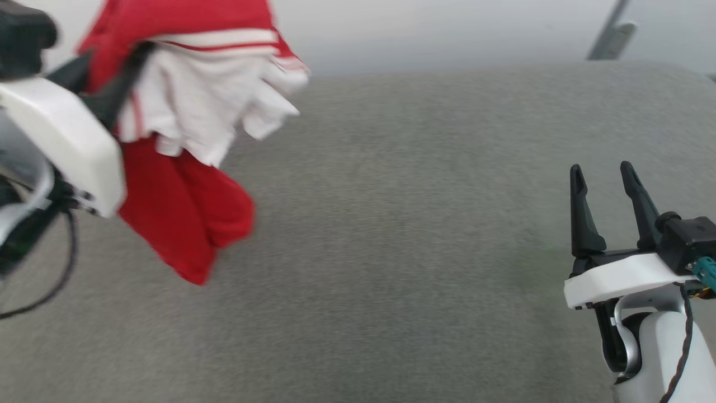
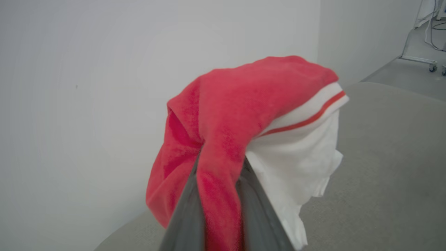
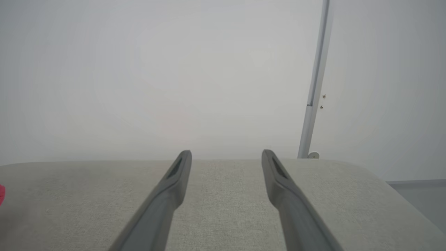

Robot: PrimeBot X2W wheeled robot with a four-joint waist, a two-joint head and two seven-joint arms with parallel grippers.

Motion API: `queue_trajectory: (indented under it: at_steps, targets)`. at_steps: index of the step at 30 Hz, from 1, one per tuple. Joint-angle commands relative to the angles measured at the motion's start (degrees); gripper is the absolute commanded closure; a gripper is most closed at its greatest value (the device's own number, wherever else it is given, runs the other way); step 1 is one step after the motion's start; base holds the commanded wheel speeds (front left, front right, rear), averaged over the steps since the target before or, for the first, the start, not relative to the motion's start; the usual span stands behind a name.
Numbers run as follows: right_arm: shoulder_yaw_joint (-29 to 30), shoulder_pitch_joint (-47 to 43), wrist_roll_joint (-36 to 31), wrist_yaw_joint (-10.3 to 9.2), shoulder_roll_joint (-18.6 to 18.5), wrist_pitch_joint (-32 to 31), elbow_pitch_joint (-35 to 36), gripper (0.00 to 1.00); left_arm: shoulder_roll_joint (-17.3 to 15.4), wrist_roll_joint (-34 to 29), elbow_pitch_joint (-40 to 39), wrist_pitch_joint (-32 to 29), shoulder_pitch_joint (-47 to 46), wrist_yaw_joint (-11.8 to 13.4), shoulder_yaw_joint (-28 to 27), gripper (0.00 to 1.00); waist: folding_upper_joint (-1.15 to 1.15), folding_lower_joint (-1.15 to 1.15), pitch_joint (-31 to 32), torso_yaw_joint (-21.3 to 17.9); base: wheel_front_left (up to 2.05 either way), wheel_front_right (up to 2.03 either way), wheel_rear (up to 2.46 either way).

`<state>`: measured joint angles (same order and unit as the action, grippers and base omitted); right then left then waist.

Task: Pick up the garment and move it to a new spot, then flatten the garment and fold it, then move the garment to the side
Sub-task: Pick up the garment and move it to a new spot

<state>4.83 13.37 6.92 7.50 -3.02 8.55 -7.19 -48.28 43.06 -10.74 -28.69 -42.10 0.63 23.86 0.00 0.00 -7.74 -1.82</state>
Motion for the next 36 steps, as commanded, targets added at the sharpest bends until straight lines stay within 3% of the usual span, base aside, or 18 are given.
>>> queue_trajectory:
  at_steps: [1,6,11,22,29,30,32,33,36]
  targets:
    - [0.01,-0.07,0.26,-0.02,0.17,0.46,-0.14,0.00,0.79,-0.20,-0.94,-0.38,-0.81,0.32,0.44,1.00,0.00,0.00,-0.75,-2.97,0.00,0.00,0.00]
    - [-0.76,0.14,1.93,-0.02,0.16,1.70,-1.46,0.00,4.62,-1.96,-5.66,-5.06,-2.19,-0.04,6.79,1.00,0.00,0.00,-2.40,-7.73,0.00,0.00,0.00]
    - [-2.74,0.93,3.19,-0.03,0.15,2.83,-2.93,0.00,8.31,-3.16,-2.45,-6.92,-1.06,-1.14,12.32,1.00,0.00,0.00,-4.15,-10.74,0.00,0.00,0.00]
    - [-8.15,3.88,6.27,-0.02,0.14,5.28,-7.29,0.00,14.05,-3.62,20.74,-5.89,1.27,-6.39,21.77,1.00,0.00,0.00,-7.08,-15.48,0.00,0.00,0.00]
    - [-10.28,5.06,7.00,-0.02,0.13,6.12,-9.19,0.00,17.49,-2.88,33.10,-4.16,0.65,-7.69,26.39,1.00,0.00,0.00,-7.60,-16.32,0.00,0.00,0.00]
    - [-10.40,5.14,7.00,-0.02,0.14,6.18,-9.35,0.00,17.91,-2.64,34.22,-3.73,0.48,-7.81,26.84,0.80,0.00,0.00,-7.51,-16.23,0.00,0.00,0.00]
    - [-10.31,5.28,6.65,-0.02,0.14,6.29,-9.75,0.00,18.53,-2.03,35.62,-3.08,-0.08,-8.01,27.85,0.49,0.00,0.00,-7.09,-15.81,0.00,0.00,0.00]
    - [-10.25,5.29,6.39,-0.03,0.14,6.31,-9.94,0.00,18.73,-1.43,35.85,-2.66,-0.32,-8.07,28.03,0.00,0.00,0.00,-6.81,-15.50,0.00,0.00,0.00]
    - [-9.57,4.68,5.70,-0.02,0.12,6.33,-10.37,0.00,18.31,-0.39,34.56,-0.86,-1.83,-8.07,29.41,0.00,0.00,0.00,-5.72,-14.23,0.00,0.00,0.00]
